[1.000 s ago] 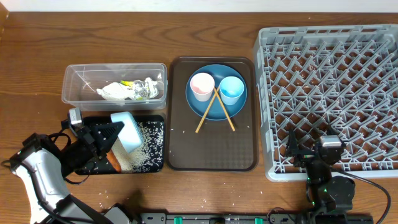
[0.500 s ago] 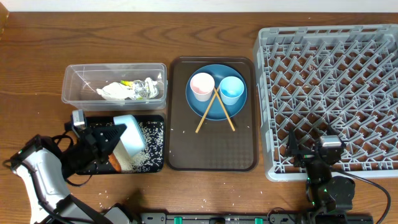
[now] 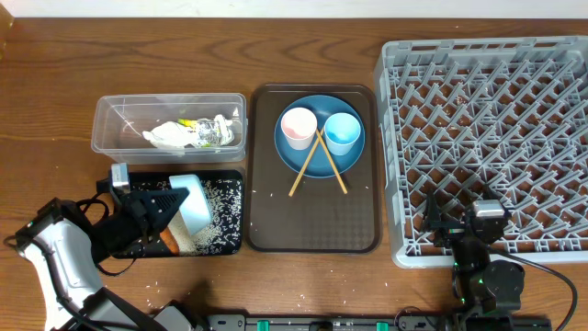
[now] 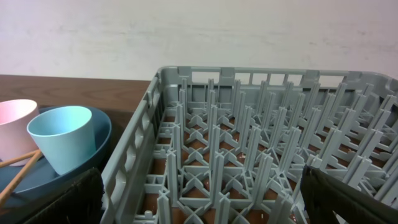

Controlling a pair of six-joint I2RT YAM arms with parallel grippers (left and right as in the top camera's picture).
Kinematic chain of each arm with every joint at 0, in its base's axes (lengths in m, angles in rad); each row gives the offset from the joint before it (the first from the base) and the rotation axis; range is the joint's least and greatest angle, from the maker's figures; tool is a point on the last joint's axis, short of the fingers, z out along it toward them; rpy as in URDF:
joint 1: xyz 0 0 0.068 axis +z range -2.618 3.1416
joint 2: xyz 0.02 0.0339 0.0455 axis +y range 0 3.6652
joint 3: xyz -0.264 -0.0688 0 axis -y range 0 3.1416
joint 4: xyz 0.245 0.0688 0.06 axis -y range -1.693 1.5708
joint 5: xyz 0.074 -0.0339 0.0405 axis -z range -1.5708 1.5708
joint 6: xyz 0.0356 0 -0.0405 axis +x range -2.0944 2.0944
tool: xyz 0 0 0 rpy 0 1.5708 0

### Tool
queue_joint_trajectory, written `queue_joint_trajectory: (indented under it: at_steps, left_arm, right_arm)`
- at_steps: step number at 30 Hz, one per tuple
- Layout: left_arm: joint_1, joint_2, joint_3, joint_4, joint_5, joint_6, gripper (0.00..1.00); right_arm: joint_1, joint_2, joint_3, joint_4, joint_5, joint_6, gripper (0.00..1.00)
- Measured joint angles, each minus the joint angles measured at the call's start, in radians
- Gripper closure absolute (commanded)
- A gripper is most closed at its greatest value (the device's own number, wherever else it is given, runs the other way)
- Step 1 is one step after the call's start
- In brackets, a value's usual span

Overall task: Sort waste into correct bins and load items into the dishwasher rack
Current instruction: 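Tilt the bowl with the left gripper to pour rice onto the black tray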

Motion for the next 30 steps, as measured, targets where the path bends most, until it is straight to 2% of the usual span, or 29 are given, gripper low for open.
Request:
queue_joint_trajectory:
  at_steps: [6, 16, 23, 30]
  left_arm:
    - [0.000, 0.000, 0.000, -0.012, 0.000, 0.002, 0.94]
    - [0.000, 0.000, 0.000, -0.224, 0.080, -0.001, 0.93]
    - [0.000, -0.007, 0.000, -0.232, 0.100, 0.003, 0.94]
    - [-0.024, -0.084, 0.010, -0.233, 0.099, 0.006, 0.94]
  right_arm:
    - [0.000, 0.000, 0.000, 0.000, 0.000, 0.000, 0.01]
    - [0.000, 0.000, 0.000, 0.000, 0.000, 0.000, 0.01]
    - [0.000, 0.000, 0.000, 0.000, 0.000, 0.000, 0.01]
    - [0.000, 0.000, 0.000, 0.000, 0.000, 0.000, 0.01]
